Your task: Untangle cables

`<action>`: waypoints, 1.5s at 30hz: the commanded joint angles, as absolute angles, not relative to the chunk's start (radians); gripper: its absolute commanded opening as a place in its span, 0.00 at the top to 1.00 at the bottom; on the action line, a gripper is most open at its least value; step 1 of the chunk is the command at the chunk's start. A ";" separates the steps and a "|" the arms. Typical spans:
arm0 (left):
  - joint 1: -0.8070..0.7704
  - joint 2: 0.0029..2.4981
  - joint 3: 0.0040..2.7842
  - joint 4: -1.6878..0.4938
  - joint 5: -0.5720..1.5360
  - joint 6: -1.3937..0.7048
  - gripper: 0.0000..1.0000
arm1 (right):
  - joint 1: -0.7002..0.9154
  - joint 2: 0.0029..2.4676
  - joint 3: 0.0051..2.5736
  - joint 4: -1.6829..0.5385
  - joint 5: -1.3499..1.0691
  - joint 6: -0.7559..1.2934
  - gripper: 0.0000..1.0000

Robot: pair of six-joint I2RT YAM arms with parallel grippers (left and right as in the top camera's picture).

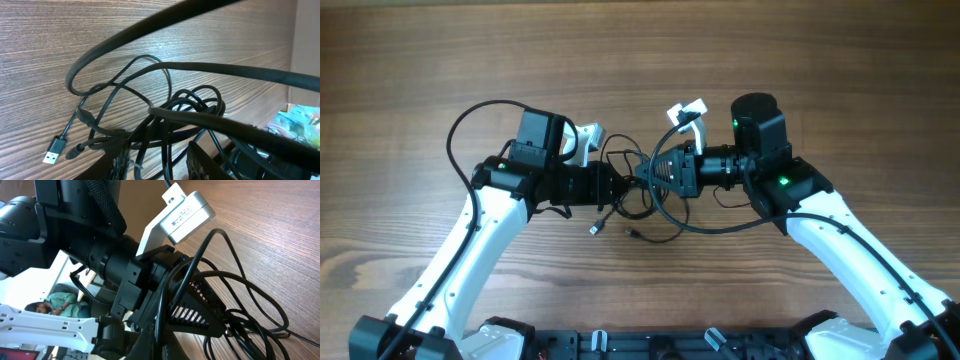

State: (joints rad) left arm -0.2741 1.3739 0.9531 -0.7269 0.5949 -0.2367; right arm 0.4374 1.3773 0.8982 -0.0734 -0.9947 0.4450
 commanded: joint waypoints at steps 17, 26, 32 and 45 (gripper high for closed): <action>-0.280 1.382 0.967 -0.798 0.518 -0.213 0.69 | 0.439 1.377 0.905 -0.068 -1.014 0.448 0.96; -0.280 1.383 0.967 -0.802 0.518 -0.213 0.89 | 0.439 1.377 0.905 -0.068 -1.014 0.448 0.96; -0.280 1.383 0.967 -0.802 0.518 -0.213 0.96 | 0.439 1.377 0.905 -0.068 -1.014 0.448 0.95; -0.205 1.382 0.967 -0.854 0.320 -0.212 0.96 | 0.430 1.377 0.905 -0.712 0.093 0.841 0.96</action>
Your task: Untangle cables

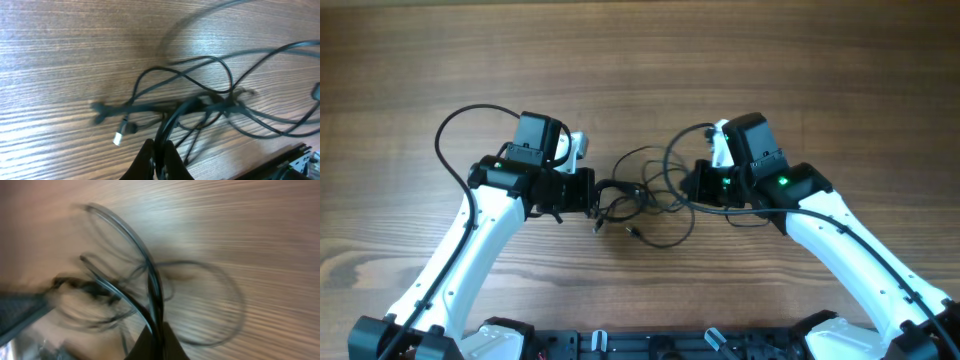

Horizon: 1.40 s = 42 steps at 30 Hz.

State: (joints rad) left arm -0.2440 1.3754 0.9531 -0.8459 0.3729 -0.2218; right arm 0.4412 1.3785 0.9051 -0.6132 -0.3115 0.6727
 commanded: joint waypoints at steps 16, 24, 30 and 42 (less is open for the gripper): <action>-0.193 1.365 0.967 -0.722 0.786 -0.103 0.96 | 0.357 1.377 0.905 -0.389 -0.738 0.199 0.47; -0.193 1.274 0.967 -0.677 0.893 -0.052 0.96 | 0.456 1.378 0.905 -0.357 -0.785 0.131 0.52; -0.193 1.272 0.967 -0.643 1.029 -0.052 0.96 | 0.468 1.378 0.905 -0.347 -0.774 0.134 0.78; -0.193 1.280 0.967 -0.749 0.670 -0.052 0.96 | 0.468 1.378 0.905 -0.348 -0.933 0.131 0.96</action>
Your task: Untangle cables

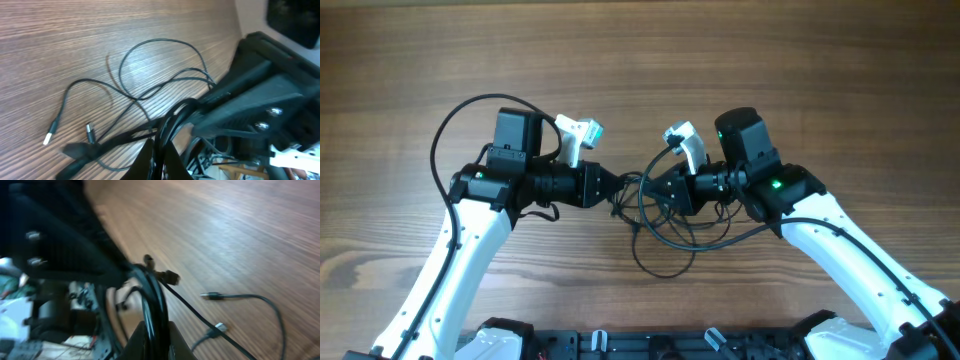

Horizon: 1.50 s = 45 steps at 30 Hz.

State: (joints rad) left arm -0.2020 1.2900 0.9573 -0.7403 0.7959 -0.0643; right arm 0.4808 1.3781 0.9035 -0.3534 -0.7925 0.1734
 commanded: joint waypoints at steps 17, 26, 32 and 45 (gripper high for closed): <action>-0.194 1.280 0.967 -0.782 0.743 -0.052 0.96 | 0.468 1.378 0.905 -0.291 -0.944 0.187 0.96; -0.194 1.280 0.967 -0.787 0.630 -0.038 0.96 | 0.468 1.378 0.905 -0.288 -0.939 0.187 0.85; -0.194 1.280 0.967 -0.842 0.444 -0.090 0.96 | 0.468 1.378 0.905 -0.241 -0.812 0.300 0.96; -0.194 1.280 0.967 -0.843 0.448 -0.090 0.96 | 0.468 1.378 0.905 -0.523 -0.141 0.869 0.96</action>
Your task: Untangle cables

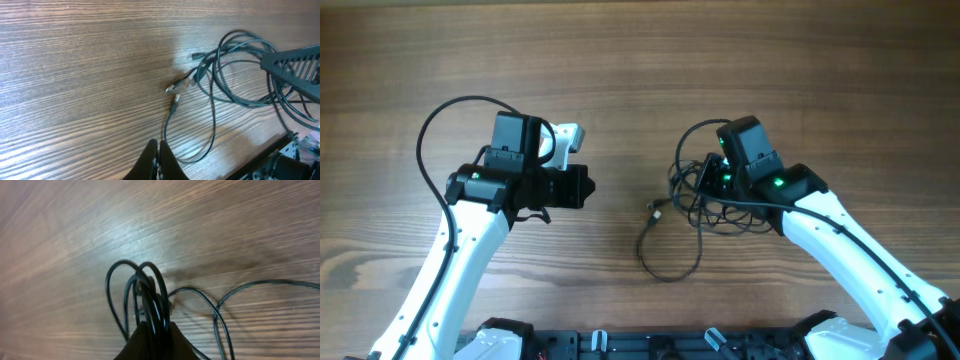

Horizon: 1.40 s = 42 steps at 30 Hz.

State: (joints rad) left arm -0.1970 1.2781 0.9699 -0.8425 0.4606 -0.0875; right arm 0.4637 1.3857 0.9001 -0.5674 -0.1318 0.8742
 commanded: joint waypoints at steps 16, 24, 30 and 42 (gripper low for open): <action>-0.194 1.385 0.967 -0.804 0.882 -0.094 0.51 | 0.468 1.378 0.905 -0.086 -0.738 0.681 0.96; -0.194 1.388 0.967 -0.690 0.855 -0.120 0.54 | 0.468 1.378 0.905 -0.071 -0.791 0.710 0.96; -0.194 1.388 0.967 -0.612 0.855 -0.165 0.96 | 0.468 1.378 0.905 -0.068 -0.807 0.735 0.96; -0.183 1.309 0.967 -0.624 0.856 -0.165 0.96 | 0.468 1.378 0.905 -0.202 -0.646 0.601 0.85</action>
